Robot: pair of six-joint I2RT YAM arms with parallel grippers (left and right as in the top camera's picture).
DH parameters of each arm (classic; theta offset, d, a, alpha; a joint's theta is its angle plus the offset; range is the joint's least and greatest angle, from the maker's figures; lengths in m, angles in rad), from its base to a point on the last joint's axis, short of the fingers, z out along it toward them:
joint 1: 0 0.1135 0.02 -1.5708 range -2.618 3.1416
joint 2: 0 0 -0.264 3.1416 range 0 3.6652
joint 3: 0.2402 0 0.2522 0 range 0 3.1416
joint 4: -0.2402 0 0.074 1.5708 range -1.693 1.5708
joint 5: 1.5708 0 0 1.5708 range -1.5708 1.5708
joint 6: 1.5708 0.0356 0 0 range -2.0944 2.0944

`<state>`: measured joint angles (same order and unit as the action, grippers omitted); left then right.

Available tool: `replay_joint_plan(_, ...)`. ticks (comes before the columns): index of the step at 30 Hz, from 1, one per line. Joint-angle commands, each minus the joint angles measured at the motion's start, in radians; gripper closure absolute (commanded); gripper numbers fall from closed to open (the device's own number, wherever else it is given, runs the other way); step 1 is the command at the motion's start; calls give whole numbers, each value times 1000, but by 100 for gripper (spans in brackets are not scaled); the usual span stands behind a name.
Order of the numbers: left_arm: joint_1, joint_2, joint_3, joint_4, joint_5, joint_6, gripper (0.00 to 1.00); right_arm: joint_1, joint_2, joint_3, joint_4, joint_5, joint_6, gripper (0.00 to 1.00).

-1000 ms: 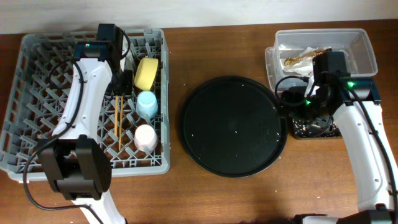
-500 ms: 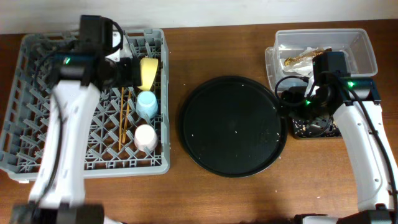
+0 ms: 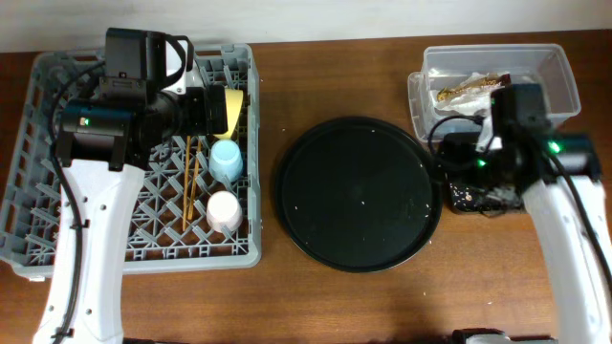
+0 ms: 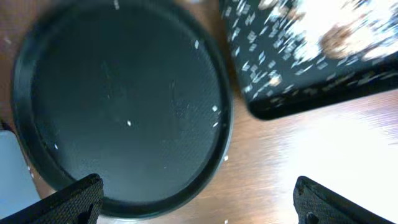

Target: Sort waste into correct bins and load items into the dishwasher rack

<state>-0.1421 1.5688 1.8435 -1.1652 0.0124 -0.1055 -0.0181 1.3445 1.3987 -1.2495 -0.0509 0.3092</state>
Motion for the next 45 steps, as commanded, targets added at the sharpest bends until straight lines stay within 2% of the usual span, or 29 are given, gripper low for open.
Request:
replay_joint_plan(1, -2, 2, 1, 2, 15, -3, 1, 4, -204, -24, 71, 89, -33, 2)
replay_joint_plan(5, -2, 2, 1, 2, 15, -3, 1, 4, -451, -239, 386, 81, -182, 2)
replay_joint_plan(7, -2, 2, 1, 2, 15, -3, 1, 4, -613, -431, 603, 39, -256, 2)
replay_joint_plan(10, -2, 2, 1, 2, 15, -3, 1, 4, -846, -758, 907, -6, -268, 2)
replay_joint_plan(13, -2, 2, 1, 2, 15, -3, 1, 4, -1031, -1052, 1131, -52, -267, 2)
replay_joint_plan(15, -2, 2, 1, 2, 15, -2, 1, 4, -1143, -1194, 1207, -66, -246, 2)
replay_joint_plan(21, -2, 2, 1, 2, 15, -3, 1, 4, -1342, -1387, 1221, -93, -246, 1)
replay_joint_plan(41, -2, 2, 1, 2, 15, -2, 1, 5, -1341, -1393, 1186, -96, -246, 2)
replay_joint_plan(45, 0, -6, 1, -5, -31, 2, 1, 5, -1341, -1393, 1186, -96, -246, 1)
